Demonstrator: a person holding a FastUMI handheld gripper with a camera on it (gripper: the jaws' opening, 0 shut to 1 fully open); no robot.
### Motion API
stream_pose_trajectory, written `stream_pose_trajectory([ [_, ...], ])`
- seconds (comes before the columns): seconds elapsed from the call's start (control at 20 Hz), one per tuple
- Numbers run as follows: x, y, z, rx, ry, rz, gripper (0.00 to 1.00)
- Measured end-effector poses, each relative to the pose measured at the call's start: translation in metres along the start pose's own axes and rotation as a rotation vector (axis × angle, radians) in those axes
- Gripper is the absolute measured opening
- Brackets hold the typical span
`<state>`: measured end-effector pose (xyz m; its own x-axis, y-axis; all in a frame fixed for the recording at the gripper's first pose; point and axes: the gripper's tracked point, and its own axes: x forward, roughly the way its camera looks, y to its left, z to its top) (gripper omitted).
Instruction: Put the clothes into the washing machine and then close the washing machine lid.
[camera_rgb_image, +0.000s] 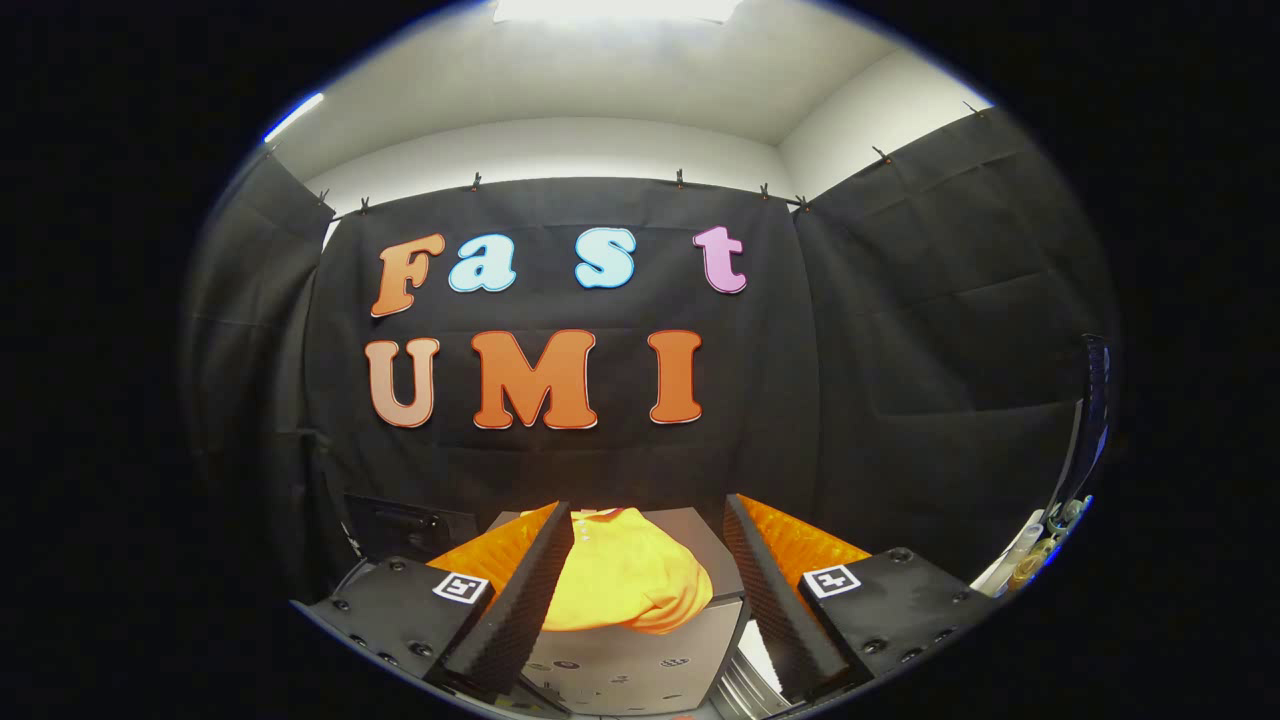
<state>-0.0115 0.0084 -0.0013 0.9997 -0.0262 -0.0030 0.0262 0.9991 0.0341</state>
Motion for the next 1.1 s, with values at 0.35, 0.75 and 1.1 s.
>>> stream_pose_trajectory([
  [0.35,0.024,0.035,0.001,0.006,0.049,0.045,0.98],
  [0.75,0.109,0.076,-0.011,0.020,0.165,0.071,0.99],
  [1.1,0.208,0.088,-0.115,0.008,0.406,0.097,0.99],
])
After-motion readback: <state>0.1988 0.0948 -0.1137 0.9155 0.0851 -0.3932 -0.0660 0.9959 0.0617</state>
